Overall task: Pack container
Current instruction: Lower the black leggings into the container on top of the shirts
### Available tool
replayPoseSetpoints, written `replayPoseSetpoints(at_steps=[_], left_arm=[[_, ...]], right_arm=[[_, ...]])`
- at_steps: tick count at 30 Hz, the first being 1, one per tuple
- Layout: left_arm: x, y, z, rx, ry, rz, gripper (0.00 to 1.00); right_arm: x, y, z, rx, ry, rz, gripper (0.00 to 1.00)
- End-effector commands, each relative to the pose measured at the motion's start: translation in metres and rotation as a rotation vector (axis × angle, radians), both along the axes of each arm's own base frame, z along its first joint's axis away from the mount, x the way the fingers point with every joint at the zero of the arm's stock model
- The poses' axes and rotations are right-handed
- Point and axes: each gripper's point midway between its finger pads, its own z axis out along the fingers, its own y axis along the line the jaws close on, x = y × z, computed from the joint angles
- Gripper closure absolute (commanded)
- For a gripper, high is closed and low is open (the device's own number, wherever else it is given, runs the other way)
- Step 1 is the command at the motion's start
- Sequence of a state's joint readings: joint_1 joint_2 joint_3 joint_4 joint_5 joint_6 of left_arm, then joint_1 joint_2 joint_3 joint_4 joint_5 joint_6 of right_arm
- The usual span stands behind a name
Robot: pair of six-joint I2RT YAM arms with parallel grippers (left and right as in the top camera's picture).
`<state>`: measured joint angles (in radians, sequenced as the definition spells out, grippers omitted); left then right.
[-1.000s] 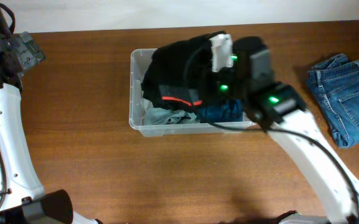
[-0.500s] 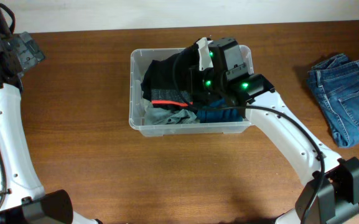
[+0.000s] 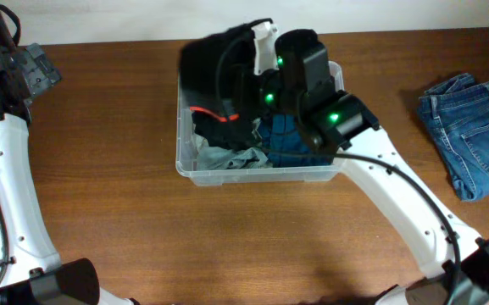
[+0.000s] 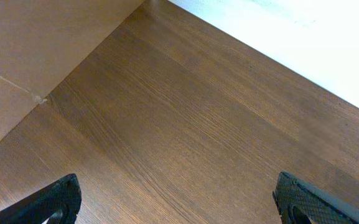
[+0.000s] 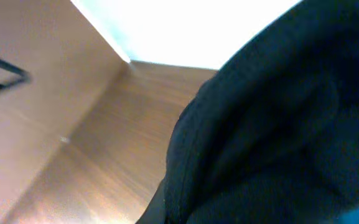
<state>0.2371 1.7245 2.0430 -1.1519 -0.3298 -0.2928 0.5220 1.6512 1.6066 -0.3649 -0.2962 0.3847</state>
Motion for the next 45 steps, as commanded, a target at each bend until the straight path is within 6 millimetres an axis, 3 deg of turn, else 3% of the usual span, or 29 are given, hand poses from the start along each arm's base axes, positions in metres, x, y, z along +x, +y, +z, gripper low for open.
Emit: replayPoseSetpoints(at_steps=[1,6,11,18,23,32,37,45], left_arm=[[-0.003,0.001,0.006,0.002,-0.019,0.011,0.01],[-0.003,0.001,0.006,0.002,-0.019,0.011,0.01],[-0.003,0.001,0.006,0.002,-0.019,0.011,0.01],[-0.003,0.001,0.006,0.002,-0.019,0.011,0.0],[-0.003,0.001,0.006,0.002,-0.019,0.011,0.01],[-0.003,0.001,0.006,0.002,-0.019,0.011,0.01],[-0.003,0.001,0.006,0.001,-0.019,0.011,0.01],[-0.003,0.001,0.006,0.002,-0.019,0.011,0.01]], right_arm=[[-0.015,0.012,0.041,0.109,-0.024,0.01,0.96],[-0.011,0.006,0.03,0.085,0.009,-0.042,0.96],[-0.003,-0.002,0.004,0.011,0.054,-0.098,0.96],[0.008,0.004,-0.029,-0.032,0.111,-0.1,0.96],[0.011,0.003,-0.041,-0.052,0.13,-0.114,0.96],[0.018,-0.042,-0.078,-0.269,0.175,-0.308,0.96],[0.023,-0.05,-0.102,-0.353,0.195,-0.338,0.96],[0.032,-0.081,-0.117,-0.419,0.229,-0.386,0.96]])
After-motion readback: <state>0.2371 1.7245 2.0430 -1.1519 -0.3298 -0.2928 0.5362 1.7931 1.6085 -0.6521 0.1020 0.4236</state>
